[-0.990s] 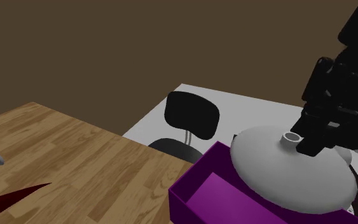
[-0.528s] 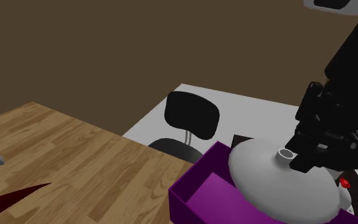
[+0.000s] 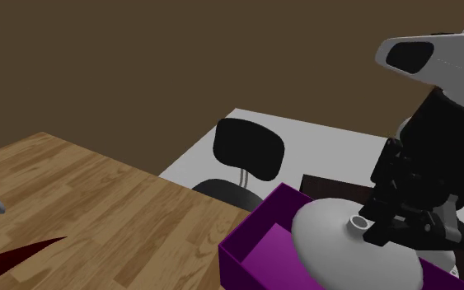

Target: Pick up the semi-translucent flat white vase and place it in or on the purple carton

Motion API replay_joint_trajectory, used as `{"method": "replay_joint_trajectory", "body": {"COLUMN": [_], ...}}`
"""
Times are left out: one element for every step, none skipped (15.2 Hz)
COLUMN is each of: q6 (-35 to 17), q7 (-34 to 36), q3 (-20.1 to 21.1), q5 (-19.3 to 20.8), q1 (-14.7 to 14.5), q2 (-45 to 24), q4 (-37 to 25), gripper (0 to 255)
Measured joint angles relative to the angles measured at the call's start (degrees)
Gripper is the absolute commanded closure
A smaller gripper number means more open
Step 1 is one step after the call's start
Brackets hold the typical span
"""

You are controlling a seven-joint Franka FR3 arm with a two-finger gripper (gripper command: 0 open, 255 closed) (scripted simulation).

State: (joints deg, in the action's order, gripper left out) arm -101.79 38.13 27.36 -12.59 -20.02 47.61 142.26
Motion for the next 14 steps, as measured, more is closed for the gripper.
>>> {"method": "replay_joint_trajectory", "body": {"q6": [-0.81,-1.64,-2.23,-3.12,-3.75,-4.32,-4.69,-4.91,-5.01,-5.06,-5.09,-5.11,-5.12,-5.13], "q7": [0.01,0.15,0.09,0.16,0.17,0.18,0.24,0.25,0.25,0.25,0.25,0.25,0.25,0.26], "q3": [0.21,0.53,0.60,0.89,1.06,1.21,1.36,1.42,1.45,1.46,1.47,1.47,1.48,1.48], "q5": [-0.15,-0.39,-0.56,-0.76,-0.89,-1.02,-1.12,-1.17,-1.19,-1.21,-1.21,-1.22,-1.22,-1.22], "q1": [-0.03,-0.15,-0.30,-0.37,-0.41,-0.47,-0.51,-0.53,-0.54,-0.55,-0.55,-0.55,-0.55,-0.55], "q2": [-0.09,-0.10,0.16,0.05,-0.01,-0.04,-0.07,-0.09,-0.10,-0.09,-0.09,-0.09,-0.10,-0.10], "q4": [0.72,1.54,2.39,3.17,3.75,4.29,4.63,4.82,4.91,4.97,4.99,5.00,5.01,5.01], "gripper": [255,255,255,255,255,255,255,255,255,255,255,255,0,0]}}
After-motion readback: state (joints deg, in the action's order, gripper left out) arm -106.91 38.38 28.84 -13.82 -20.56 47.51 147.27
